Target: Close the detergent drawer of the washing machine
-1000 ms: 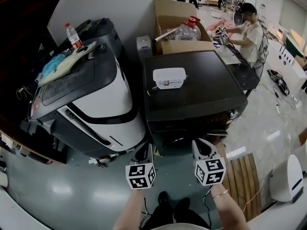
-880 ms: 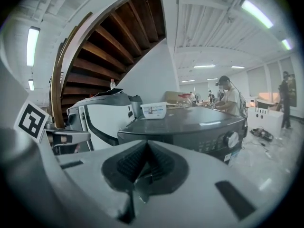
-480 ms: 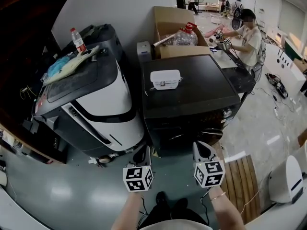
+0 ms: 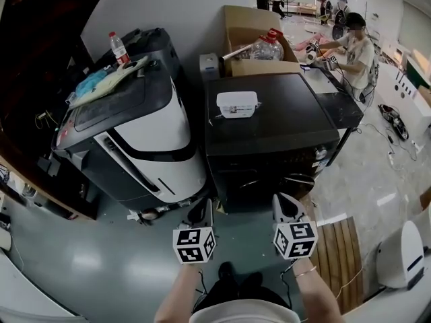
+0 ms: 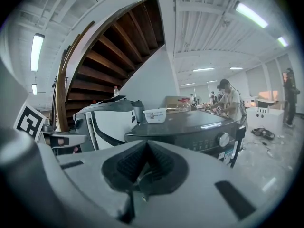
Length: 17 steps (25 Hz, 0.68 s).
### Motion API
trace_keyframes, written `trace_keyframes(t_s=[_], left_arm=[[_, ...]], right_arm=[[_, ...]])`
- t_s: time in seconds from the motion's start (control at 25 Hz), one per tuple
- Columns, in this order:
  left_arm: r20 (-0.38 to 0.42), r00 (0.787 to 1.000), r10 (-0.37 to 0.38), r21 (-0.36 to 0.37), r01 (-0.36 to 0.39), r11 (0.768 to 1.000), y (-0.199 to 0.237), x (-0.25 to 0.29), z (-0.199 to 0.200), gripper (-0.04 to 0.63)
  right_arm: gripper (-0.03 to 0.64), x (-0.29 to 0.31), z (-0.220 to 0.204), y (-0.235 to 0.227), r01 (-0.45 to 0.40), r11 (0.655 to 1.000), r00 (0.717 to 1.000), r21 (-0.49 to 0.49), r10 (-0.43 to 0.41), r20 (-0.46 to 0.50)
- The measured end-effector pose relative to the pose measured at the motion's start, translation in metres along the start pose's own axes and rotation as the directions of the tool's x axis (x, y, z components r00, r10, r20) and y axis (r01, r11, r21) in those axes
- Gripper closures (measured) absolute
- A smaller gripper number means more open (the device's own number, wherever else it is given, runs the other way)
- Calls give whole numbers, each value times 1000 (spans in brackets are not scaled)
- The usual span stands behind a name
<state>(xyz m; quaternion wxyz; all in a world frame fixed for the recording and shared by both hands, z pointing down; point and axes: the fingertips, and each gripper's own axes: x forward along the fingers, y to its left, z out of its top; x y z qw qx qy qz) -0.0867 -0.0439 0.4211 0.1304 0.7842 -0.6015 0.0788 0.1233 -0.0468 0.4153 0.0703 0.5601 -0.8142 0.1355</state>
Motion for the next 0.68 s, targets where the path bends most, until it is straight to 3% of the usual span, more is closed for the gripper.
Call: trace_keyframes(t_s=[0.68], left_arm=[[22,1000,0,1,0,1000,-15,-18,5,581]], right_arm=[[615,-22,3,1,-17,1000,1000,-13,17,14]])
